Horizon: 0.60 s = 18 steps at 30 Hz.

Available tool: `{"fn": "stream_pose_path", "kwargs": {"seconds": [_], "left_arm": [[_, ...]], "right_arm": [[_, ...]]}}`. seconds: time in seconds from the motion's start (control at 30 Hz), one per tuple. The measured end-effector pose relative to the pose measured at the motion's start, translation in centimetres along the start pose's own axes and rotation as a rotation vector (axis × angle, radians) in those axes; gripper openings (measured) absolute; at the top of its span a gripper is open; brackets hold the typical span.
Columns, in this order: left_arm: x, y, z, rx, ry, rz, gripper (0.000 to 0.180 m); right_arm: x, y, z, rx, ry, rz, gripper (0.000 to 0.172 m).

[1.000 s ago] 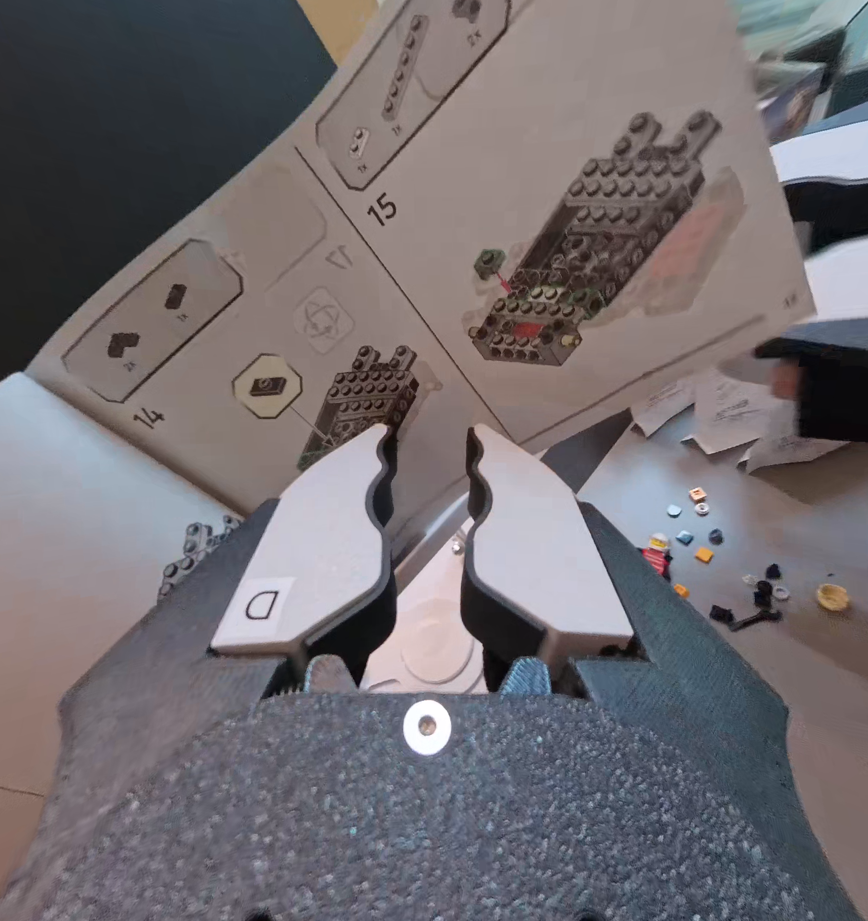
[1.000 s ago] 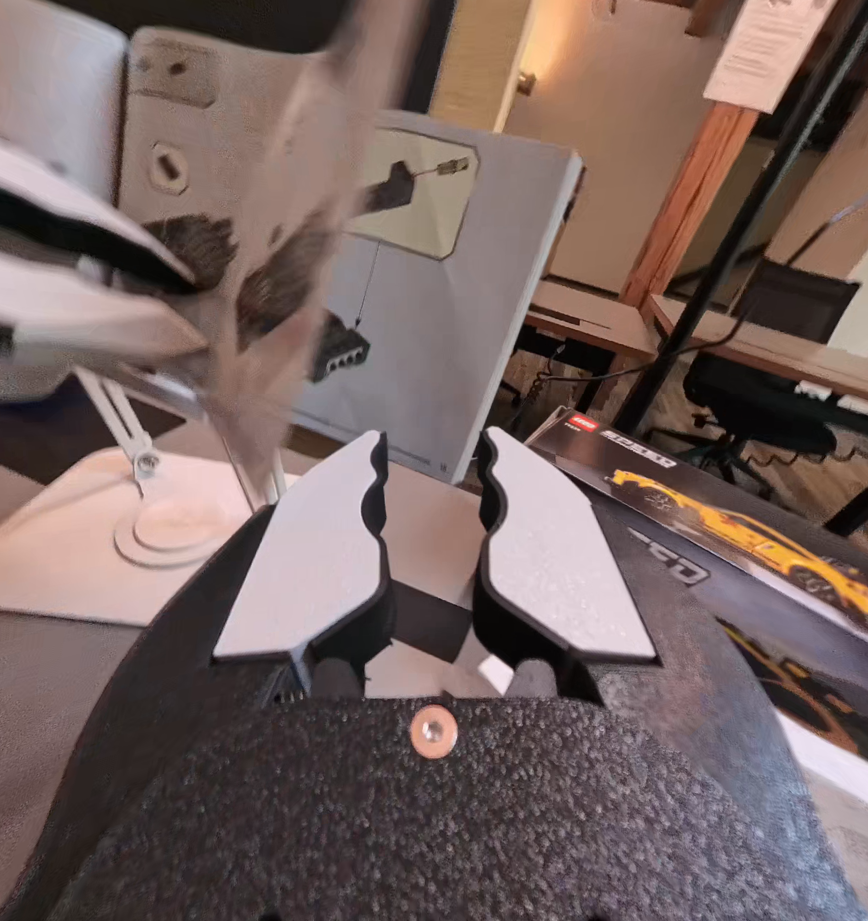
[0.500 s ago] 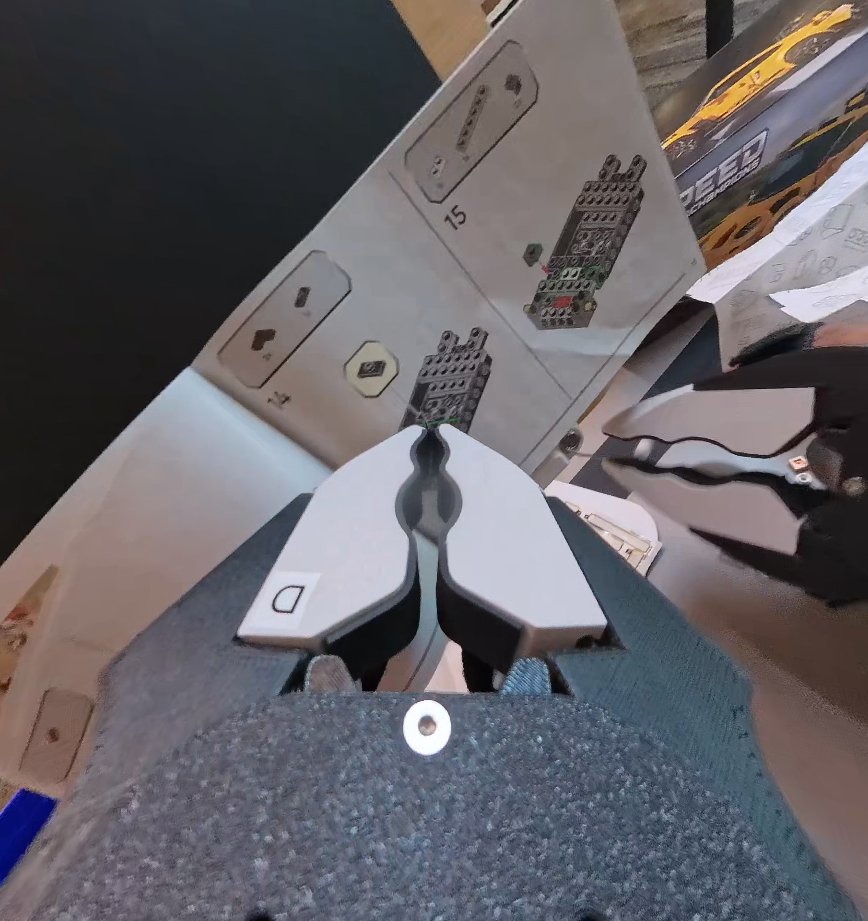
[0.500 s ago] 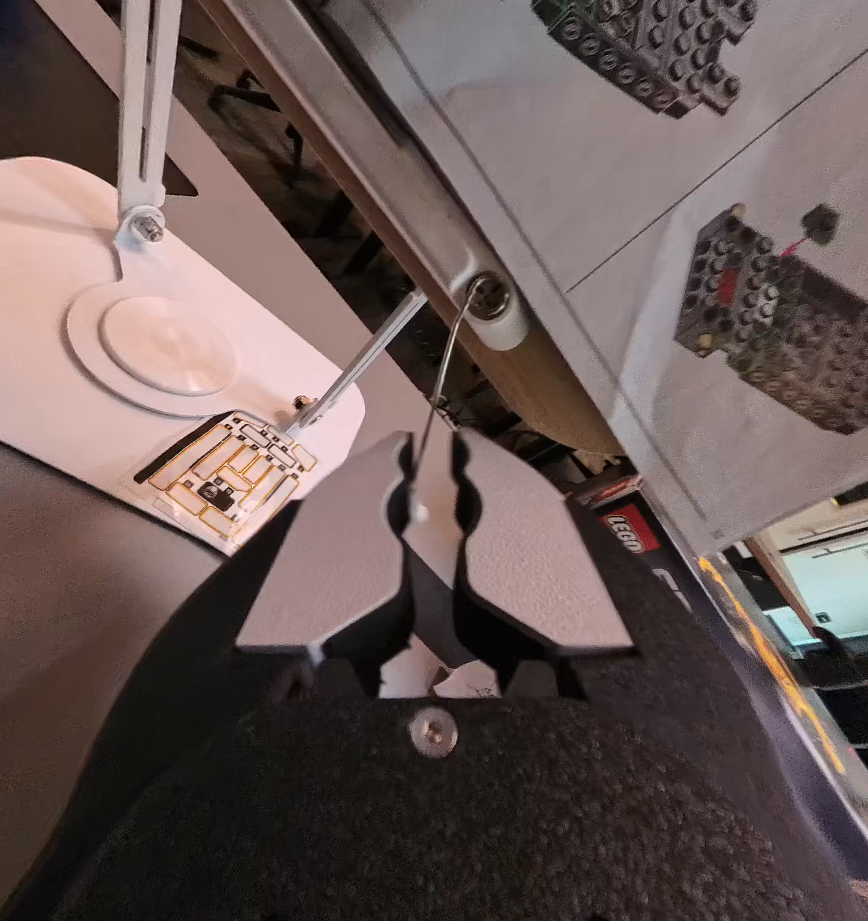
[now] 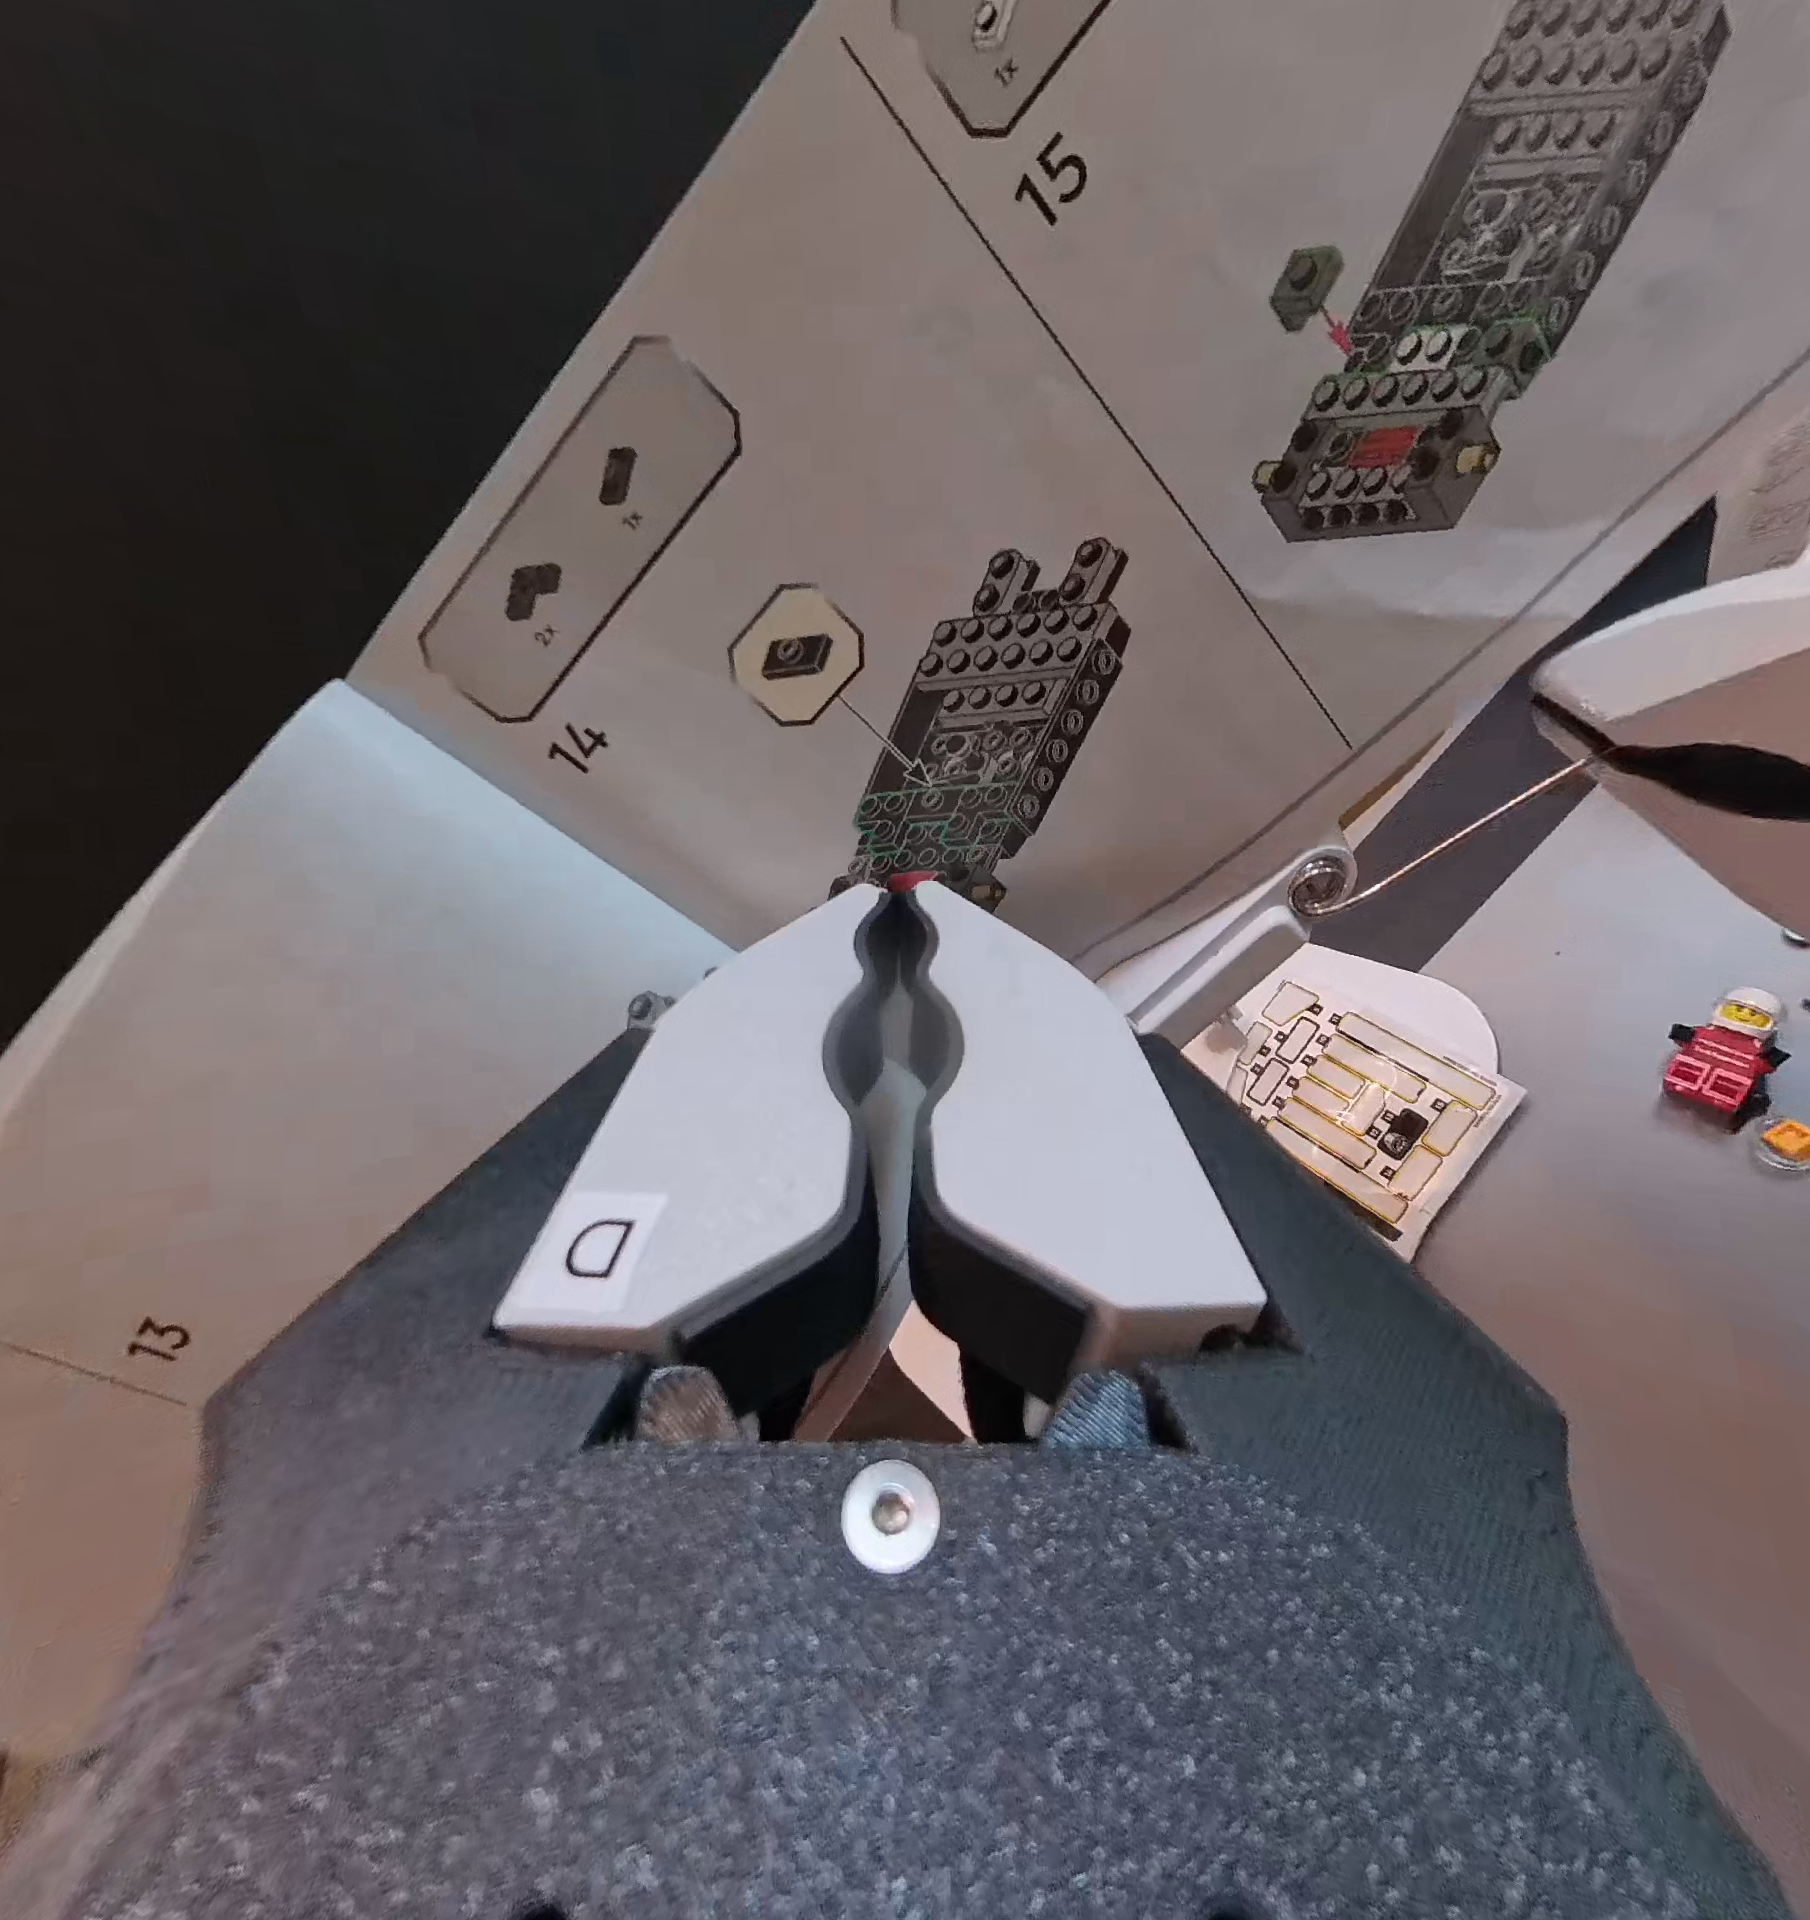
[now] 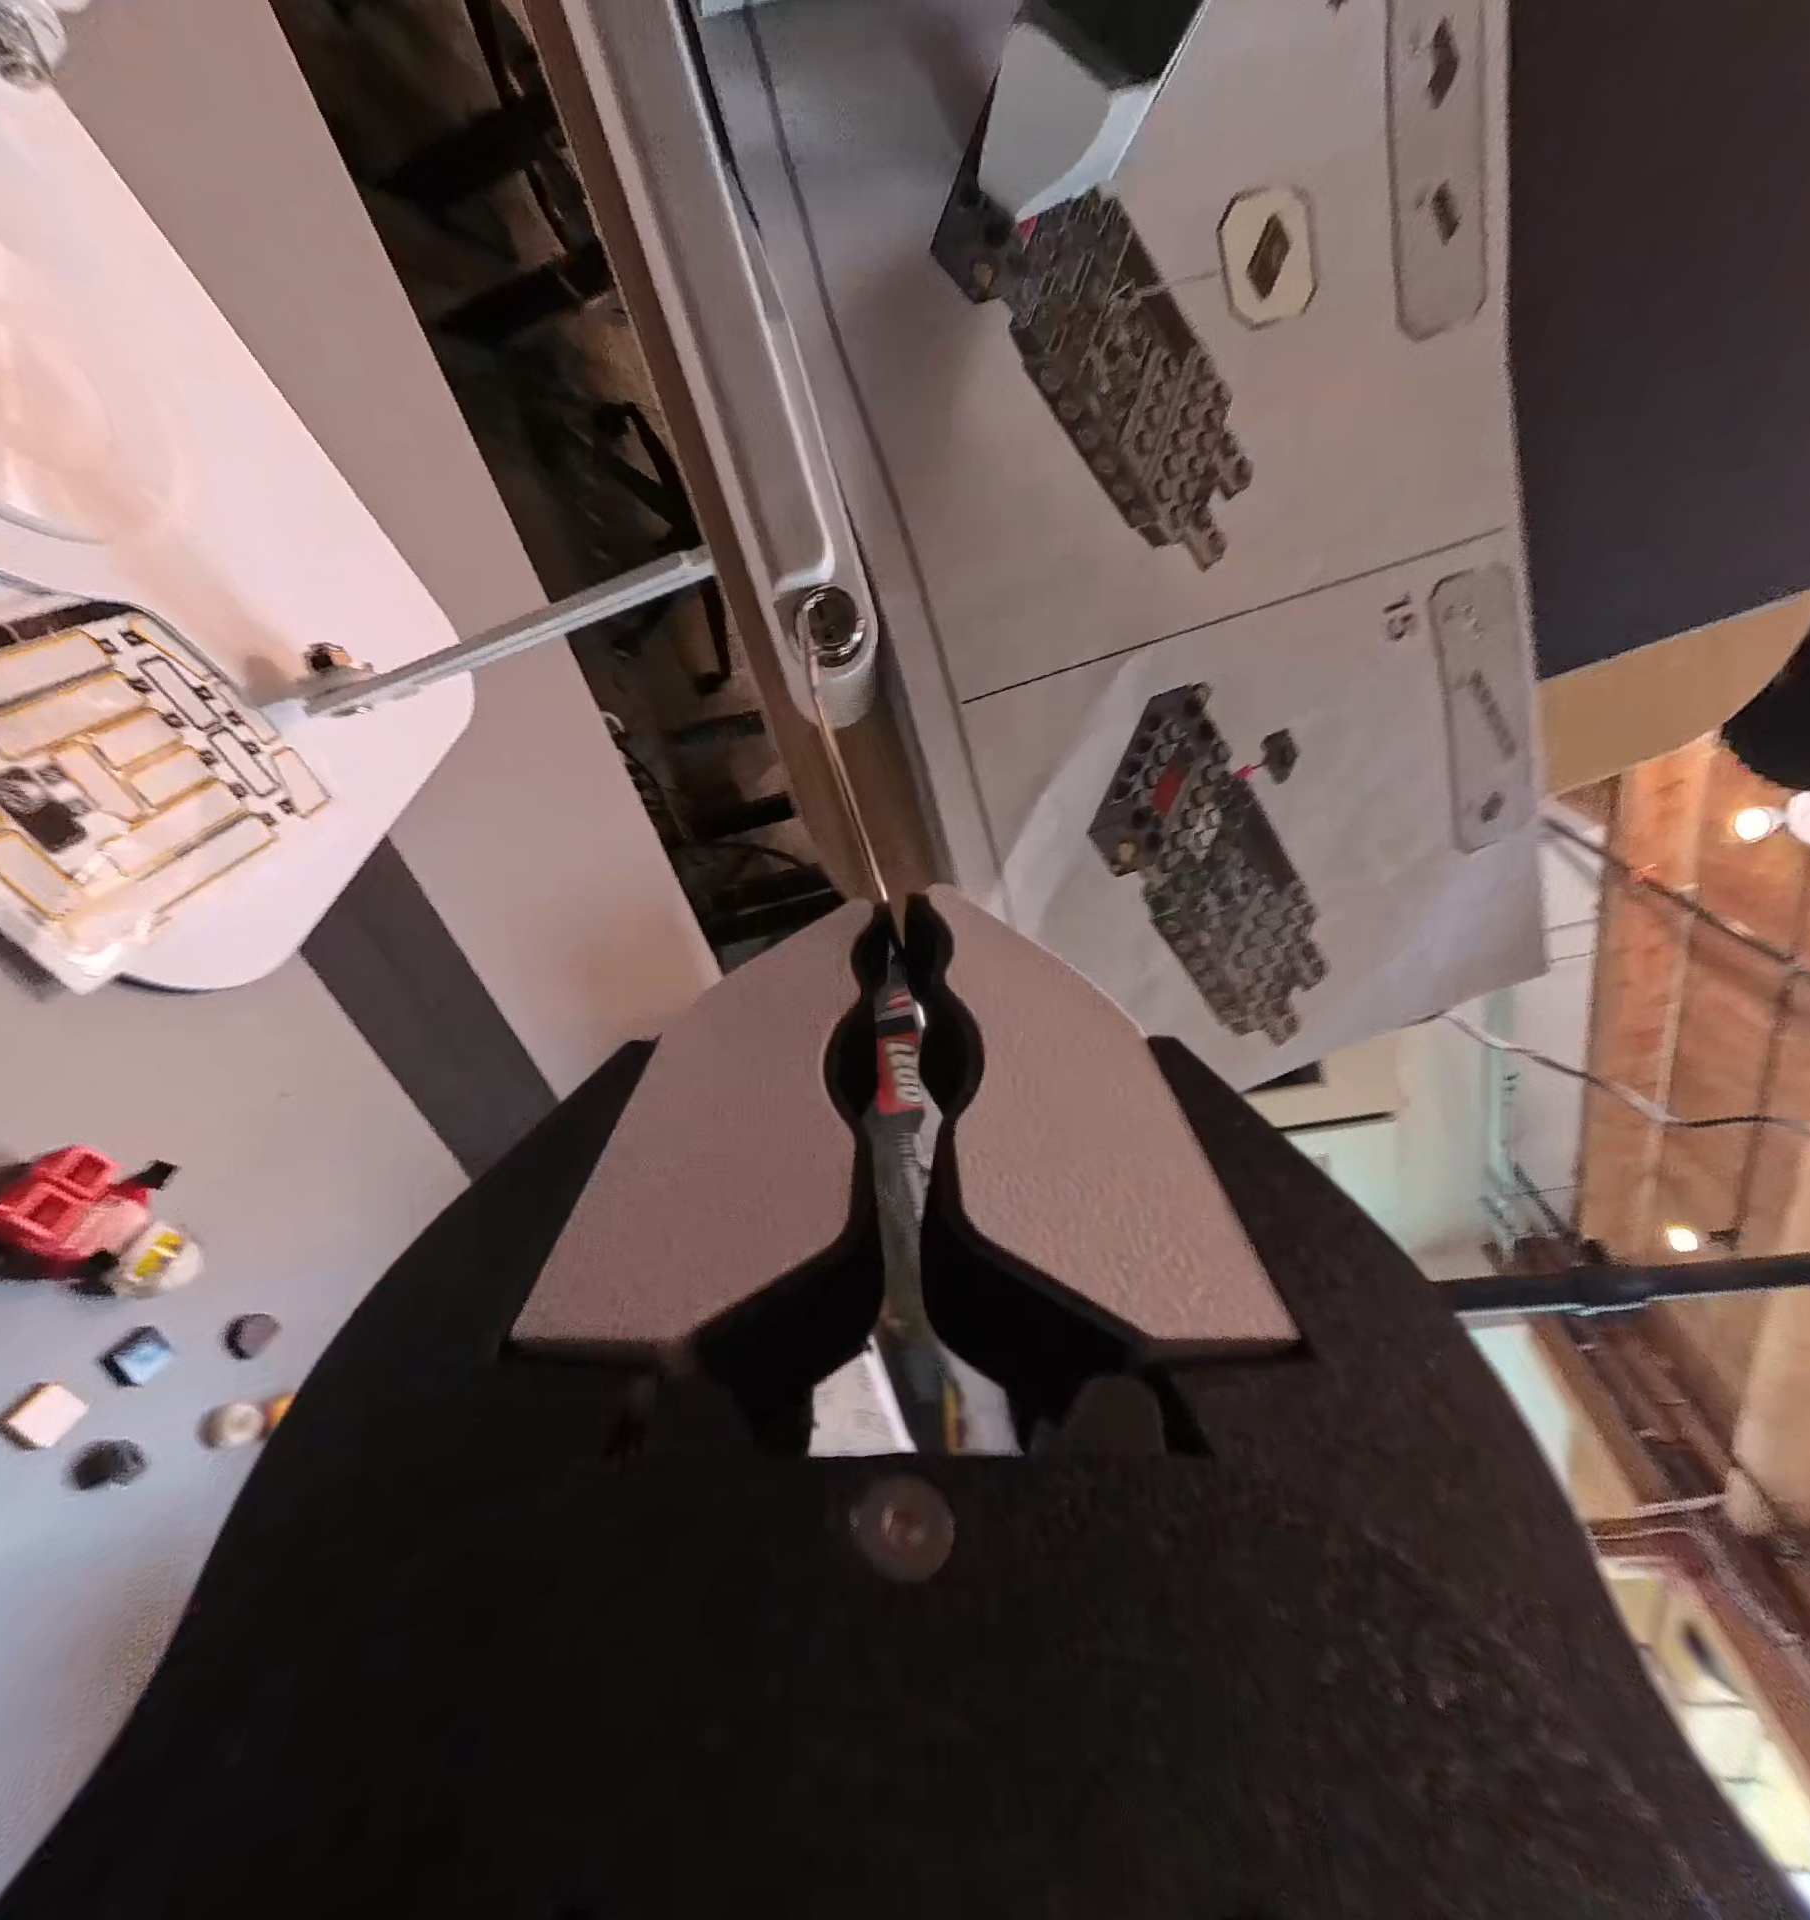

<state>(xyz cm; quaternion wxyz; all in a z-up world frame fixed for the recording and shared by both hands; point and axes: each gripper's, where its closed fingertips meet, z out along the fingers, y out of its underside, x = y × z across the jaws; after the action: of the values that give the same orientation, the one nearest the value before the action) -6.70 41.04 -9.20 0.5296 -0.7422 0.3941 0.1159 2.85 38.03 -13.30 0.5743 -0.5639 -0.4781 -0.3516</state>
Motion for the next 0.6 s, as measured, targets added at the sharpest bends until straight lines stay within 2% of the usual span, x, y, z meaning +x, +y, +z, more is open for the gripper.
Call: {"fn": "stream_pose_path", "kwargs": {"seconds": [0.3,0.47,0.6], "left_arm": [[0.0,0.0,-0.1,0.005,0.052,-0.013,0.000],[0.1,0.0,-0.1,0.022,0.074,-0.051,0.000],[0.1,0.0,-0.3,0.026,0.053,-0.034,0.000]], "right_arm": [[2.8,-2.3,-0.3,-0.018,0.004,-0.279,0.008],[0.0,-0.3,-0.6,-0.060,-0.120,-0.210,0.001],[-2.0,-0.4,-1.1,-0.058,-0.096,-0.134,0.000]]}}
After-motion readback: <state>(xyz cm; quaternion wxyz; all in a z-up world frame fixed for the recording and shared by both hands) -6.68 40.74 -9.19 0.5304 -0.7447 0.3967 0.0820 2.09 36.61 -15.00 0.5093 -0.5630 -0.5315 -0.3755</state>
